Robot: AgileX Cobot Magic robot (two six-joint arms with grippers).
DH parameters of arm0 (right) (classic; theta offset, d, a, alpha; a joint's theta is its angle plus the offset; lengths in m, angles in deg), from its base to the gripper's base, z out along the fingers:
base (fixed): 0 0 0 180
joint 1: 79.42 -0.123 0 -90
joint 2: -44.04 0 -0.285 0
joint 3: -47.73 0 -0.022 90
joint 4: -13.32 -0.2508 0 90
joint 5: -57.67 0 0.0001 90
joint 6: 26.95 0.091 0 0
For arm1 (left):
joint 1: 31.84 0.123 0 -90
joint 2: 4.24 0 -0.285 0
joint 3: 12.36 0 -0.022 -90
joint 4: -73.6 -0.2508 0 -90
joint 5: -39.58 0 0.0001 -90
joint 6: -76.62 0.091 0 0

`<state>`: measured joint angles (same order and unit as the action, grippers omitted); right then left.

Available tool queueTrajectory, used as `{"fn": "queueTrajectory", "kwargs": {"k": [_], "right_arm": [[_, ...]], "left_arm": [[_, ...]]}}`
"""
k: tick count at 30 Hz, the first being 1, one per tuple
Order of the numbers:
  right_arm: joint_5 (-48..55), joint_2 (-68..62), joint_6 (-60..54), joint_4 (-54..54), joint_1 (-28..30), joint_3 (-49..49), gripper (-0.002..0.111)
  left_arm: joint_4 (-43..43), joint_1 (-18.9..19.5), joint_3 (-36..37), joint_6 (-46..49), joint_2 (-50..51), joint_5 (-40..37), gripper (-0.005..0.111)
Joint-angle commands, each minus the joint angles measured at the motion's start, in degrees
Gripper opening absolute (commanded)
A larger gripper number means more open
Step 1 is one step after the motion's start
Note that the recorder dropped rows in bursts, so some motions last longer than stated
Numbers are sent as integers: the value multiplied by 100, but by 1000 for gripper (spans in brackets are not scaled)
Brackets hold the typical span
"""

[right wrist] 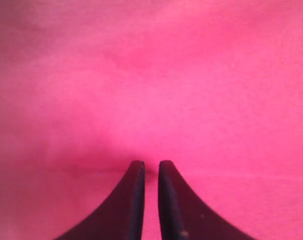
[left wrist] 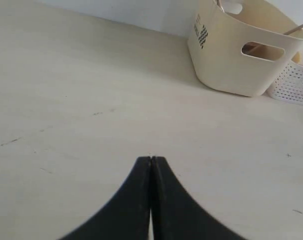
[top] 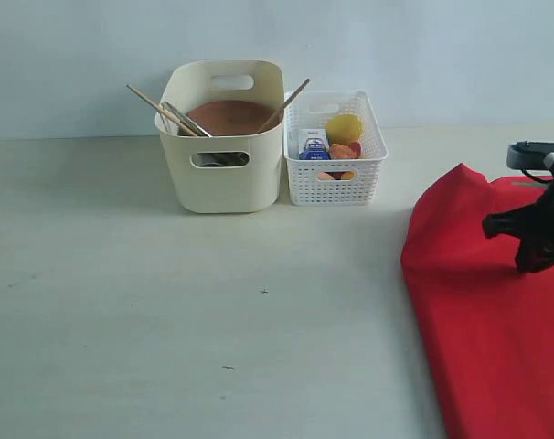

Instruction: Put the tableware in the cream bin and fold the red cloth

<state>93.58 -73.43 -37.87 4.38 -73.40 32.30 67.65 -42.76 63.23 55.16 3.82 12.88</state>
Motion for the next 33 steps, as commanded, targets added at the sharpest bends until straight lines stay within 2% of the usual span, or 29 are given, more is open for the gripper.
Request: {"fn": "queueTrajectory", "kwargs": {"k": [1,9,18,26,33], "right_arm": [[-56,-58,493,497,-36,109,8],[84,-539,506,497,-36,439,2],[46,-1240,519,497,-5,1036,1],[33,-1945,600,430,-5,1836,1],[202,-2672,804,176,-5,2924,1]], "left_arm": [[16,21,20,-29,-27,89,0],[16,21,20,-17,-27,89,0],[16,21,20,-17,-27,89,0],[16,21,20,-17,-27,89,0],[16,21,20,-17,-27,89,0]]}}
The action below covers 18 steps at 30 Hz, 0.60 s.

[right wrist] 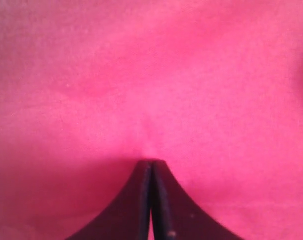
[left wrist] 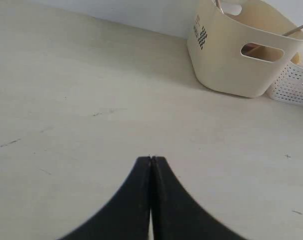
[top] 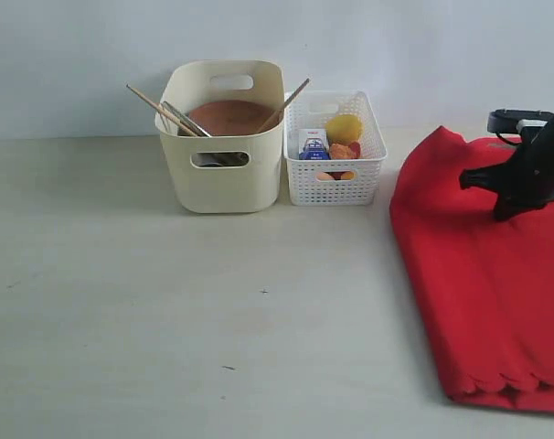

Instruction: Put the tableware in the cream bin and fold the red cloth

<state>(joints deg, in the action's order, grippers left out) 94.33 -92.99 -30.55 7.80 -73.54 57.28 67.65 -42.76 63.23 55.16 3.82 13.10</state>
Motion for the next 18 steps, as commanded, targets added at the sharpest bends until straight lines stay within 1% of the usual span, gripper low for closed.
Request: {"fn": "queueTrajectory", "kwargs": {"k": [1,8,10,15,18], "right_arm": [[152,-797,73,-241,9,571,1],[475,-1503,89,-815,9,1854,1],[578,-1703,248,-861,9,2204,1],[715,-2067,544,-926,9,2829,1],[693,-2178,661,-939,9,3033,1]], "left_arm": [[16,21,20,-17,-27,66,0],[16,21,20,-17,-27,66,0],[16,21,20,-17,-27,66,0],[16,21,20,-17,-27,66,0],[16,21,20,-3,-27,66,0]]}}
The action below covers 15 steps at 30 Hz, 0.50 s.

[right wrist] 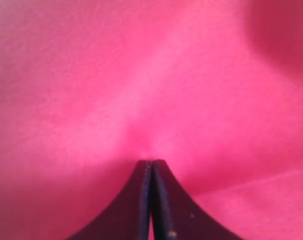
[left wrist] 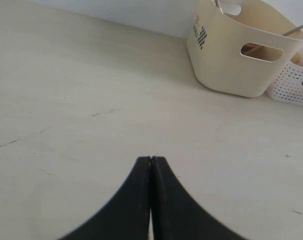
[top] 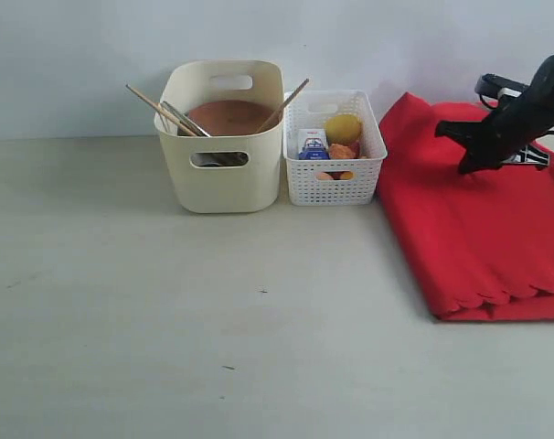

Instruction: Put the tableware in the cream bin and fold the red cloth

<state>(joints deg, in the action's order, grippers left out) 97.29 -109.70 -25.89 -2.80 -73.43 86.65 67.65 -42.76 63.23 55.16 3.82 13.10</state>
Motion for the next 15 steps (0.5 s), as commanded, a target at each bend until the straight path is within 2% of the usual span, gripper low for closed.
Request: {"fn": "queueTrajectory", "kwargs": {"k": [1,10,15], "right_arm": [[332,-506,221,121,-1,112,1],[528,-343,361,165,112,287,1],[1062,246,361,728,161,287,1]], "left_arm": [[16,21,20,-3,-27,66,0],[16,21,20,-3,-27,66,0],[16,21,20,-3,-27,66,0]]}}
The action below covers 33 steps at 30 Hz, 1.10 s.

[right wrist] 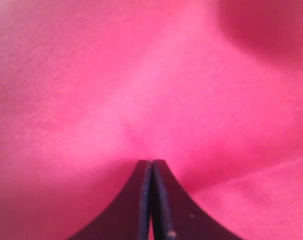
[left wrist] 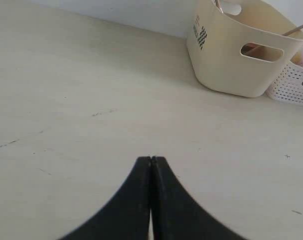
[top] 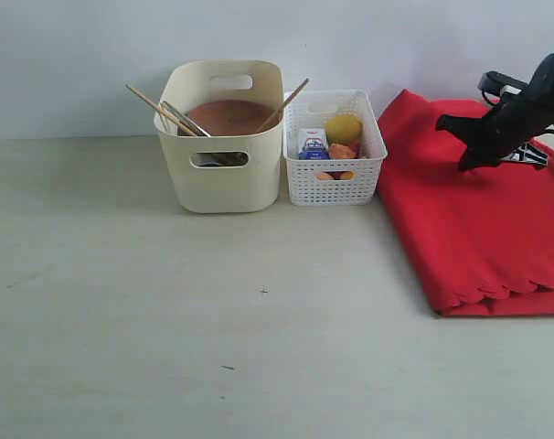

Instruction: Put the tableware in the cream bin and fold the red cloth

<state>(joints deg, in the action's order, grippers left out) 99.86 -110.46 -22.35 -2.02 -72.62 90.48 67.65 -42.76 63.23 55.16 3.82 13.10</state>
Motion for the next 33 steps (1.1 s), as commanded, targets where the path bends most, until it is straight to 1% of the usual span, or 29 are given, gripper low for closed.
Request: {"fn": "queueTrajectory", "kwargs": {"k": [1,4,7,12,19,27,33], "right_arm": [[901,438,7,749,79,-95,1],[1212,893,-2,928,79,-95,1],[1315,1472,-49,985,79,-267,1],[1166,2530,-160,995,79,-920,1],[633,4131,-461,985,79,-2277,1],[256,6634,-756,985,79,-4119,1],[-320,8579,-965,974,79,-5586,1]], "left_arm": [[16,21,20,-3,-27,66,0],[16,21,20,-3,-27,66,0],[16,21,20,-3,-27,66,0],[16,32,20,-3,-27,66,0],[16,32,20,-3,-27,66,0],[16,32,20,-3,-27,66,0],[16,32,20,-3,-27,66,0]]}}
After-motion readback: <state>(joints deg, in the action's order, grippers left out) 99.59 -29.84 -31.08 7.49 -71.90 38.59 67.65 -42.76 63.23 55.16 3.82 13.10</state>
